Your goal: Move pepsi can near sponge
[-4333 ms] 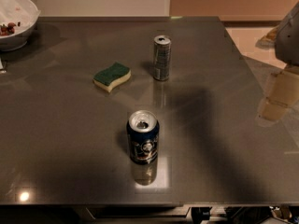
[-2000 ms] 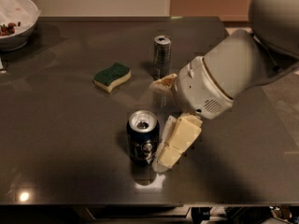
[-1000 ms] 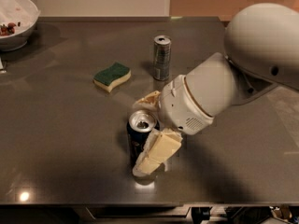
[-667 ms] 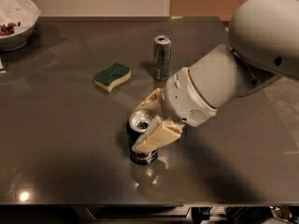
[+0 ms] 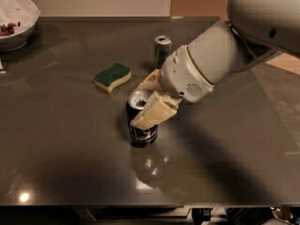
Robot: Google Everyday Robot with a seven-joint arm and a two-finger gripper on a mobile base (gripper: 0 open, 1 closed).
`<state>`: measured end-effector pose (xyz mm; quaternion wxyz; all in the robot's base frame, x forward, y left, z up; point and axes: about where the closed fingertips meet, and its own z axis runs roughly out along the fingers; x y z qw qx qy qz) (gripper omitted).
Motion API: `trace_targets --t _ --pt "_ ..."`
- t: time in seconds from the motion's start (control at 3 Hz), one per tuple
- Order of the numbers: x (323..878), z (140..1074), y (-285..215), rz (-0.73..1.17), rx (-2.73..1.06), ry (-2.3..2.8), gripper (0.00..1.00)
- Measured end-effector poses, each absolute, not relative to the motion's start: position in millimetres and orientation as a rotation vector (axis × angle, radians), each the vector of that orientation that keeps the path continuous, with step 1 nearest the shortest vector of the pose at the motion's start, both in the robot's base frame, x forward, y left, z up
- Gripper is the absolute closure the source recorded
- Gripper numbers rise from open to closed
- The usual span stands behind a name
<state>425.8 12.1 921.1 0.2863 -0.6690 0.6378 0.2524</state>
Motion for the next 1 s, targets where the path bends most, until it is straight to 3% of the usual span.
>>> trace_targets --t 0.33,1.0 --pt "455.2 928.3 24.7 0.68 -1.742 1.721 1.0" --pt "512.7 927.4 71.1 0.663 -1.652 1.782 1.0"
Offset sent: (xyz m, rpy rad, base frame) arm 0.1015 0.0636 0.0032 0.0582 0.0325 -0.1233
